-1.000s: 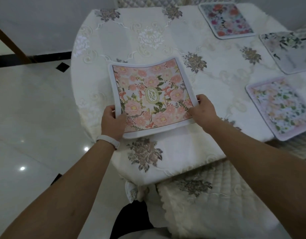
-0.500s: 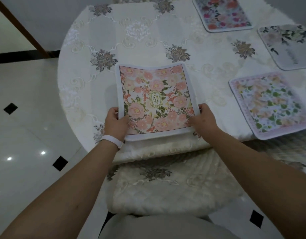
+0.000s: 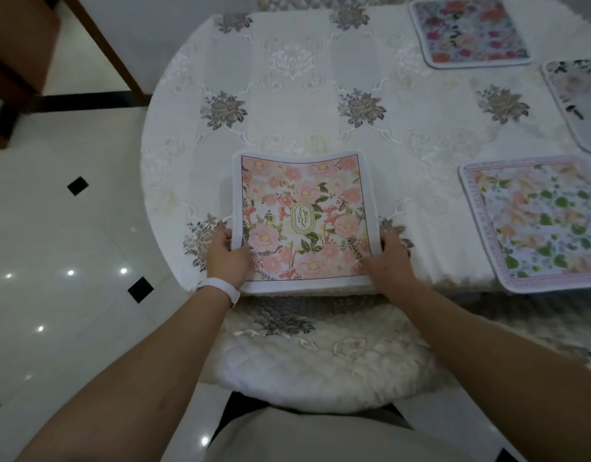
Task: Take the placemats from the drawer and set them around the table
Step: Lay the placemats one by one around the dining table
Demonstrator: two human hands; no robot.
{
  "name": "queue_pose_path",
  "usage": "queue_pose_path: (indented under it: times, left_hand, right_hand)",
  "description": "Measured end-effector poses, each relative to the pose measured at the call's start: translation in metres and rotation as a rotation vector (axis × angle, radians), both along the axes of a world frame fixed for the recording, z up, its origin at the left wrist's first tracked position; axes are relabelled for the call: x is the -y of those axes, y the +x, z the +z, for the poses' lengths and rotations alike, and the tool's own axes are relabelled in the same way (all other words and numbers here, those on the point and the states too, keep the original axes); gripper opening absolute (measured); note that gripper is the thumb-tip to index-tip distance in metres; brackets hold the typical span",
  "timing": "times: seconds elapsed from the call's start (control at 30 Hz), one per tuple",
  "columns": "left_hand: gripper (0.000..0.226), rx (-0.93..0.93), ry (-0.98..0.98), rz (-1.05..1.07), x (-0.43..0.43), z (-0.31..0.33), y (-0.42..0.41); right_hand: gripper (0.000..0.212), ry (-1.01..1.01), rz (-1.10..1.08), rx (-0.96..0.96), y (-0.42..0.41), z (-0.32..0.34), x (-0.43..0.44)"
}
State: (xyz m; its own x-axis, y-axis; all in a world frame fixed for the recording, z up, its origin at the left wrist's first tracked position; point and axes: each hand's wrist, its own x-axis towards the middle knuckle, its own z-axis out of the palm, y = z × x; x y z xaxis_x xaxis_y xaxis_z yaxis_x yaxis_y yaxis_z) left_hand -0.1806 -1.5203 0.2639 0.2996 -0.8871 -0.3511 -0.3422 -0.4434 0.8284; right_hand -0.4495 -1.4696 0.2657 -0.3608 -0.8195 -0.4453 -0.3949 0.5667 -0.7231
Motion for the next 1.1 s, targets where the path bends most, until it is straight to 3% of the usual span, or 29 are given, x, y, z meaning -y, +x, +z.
queue_pose_path:
  times: [0.23, 0.57, 0.73, 0.83, 0.93, 1.1]
  left_hand:
    - [0.026, -0.037, 0.029, -0.007, -0.008, -0.006, -0.002]
    - [0.016, 0.011, 0.075, -0.023, -0.012, -0.018, 0.003]
    - [0.032, 0.088, 0.086, -0.041, -0.010, -0.022, 0.006]
    - [0.053, 0.347, -0.027, -0.185, -0.006, -0.027, 0.011]
    - [0.052, 0.506, -0.132, -0.434, 0.005, -0.029, 0.014]
    - [0.067, 0.797, -0.156, -1.031, 0.034, -0.045, 0.011]
  right_hand:
    - [0.034, 0.065, 0.011, 0.001, -0.003, -0.001, -0.010]
    - [0.042, 0.222, 0.008, 0.037, -0.011, -0.004, -0.006]
    - [0.047, 0.303, 0.109, -0.049, -0.019, -0.008, 0.005]
    - [0.060, 0.316, 0.223, -0.310, -0.019, -0.006, 0.016]
    - [0.061, 0.197, 0.438, -0.647, -0.010, -0.007, 0.026]
    - [0.082, 0.133, 0.867, -0.701, 0.014, -0.026, 0.047]
